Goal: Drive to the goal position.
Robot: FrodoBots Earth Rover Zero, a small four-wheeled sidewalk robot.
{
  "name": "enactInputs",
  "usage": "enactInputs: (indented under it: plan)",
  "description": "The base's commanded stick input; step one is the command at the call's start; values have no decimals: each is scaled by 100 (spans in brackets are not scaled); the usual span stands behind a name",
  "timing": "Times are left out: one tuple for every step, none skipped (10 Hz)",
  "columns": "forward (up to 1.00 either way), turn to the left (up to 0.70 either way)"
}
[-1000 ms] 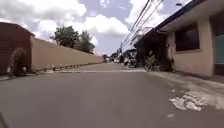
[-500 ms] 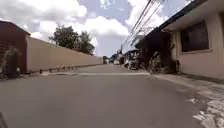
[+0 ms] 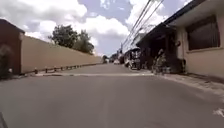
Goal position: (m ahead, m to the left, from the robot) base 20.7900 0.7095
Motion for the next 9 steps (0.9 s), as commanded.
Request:
enactInputs:
  plan:
    - [100,0]
    - [100,0]
    - [100,0]
    - [100,0]
    - [100,0]
    - [100,0]
    - [100,0]
    - [100,0]
    - [100,0]
